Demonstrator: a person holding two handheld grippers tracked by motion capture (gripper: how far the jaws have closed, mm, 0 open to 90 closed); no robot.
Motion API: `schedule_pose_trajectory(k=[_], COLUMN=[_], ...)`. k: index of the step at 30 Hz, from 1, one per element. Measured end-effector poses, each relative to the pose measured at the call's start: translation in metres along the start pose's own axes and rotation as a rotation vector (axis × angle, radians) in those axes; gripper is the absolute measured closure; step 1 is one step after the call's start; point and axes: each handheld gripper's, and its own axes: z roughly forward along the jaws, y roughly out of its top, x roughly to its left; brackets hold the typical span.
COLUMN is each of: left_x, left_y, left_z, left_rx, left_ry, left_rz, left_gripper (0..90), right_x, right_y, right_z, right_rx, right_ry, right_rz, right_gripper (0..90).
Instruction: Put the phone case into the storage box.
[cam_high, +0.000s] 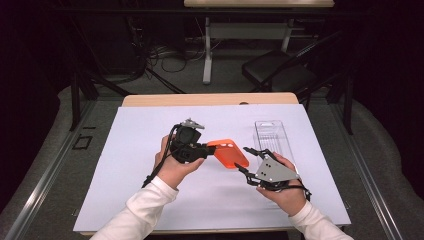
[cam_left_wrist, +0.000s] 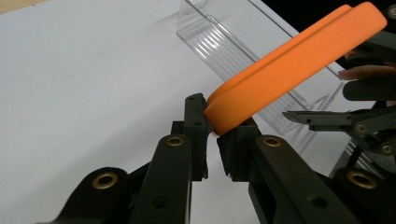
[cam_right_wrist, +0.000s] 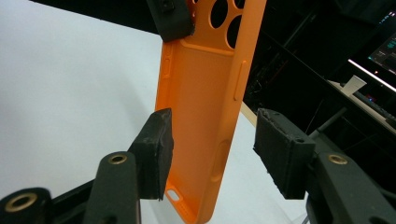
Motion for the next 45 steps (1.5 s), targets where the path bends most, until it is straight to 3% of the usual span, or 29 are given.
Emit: schedule_pose_trajectory(k=[5, 25, 29, 34, 41, 45], left_x=[0.000, 0.005, 0.007, 0.007, 0.006, 0.005], left_y=[0.000, 0.006, 0.007, 0.007, 0.007, 0.007], left_z=[0.000, 0.000, 0.001, 0.002, 0.004, 0.006], left_rx=[0.002, 0.051, 0.060, 0.072, 0.084, 0.093], left_ry=[0.045, 0.080, 0.088, 0.090, 0.097, 0.098], left_rz=[0.003, -0.023, -0.015, -0.011, -0.002, 0.003], left_gripper=[81.8, 81.8, 81.8, 81.8, 81.8, 81.8], right_x=[0.001, -0.001, 0.000, 0.003, 0.002, 0.001], right_y=[0.002, 0.013, 0.014, 0.017, 0.017, 0.016], right_z=[0.001, 0.011, 0.013, 0.014, 0.016, 0.019], right_rx=[0.008, 0.026, 0.053, 0.085, 0.102, 0.116], right_ry=[-0.021, -0.051, -0.029, -0.060, -0.096, -0.081], right_rz=[-0.012, -0.015, 0.025, 0.013, 0.058, 0.093], right_gripper=[44.9, 34.1, 32.0, 23.7, 15.3, 14.1])
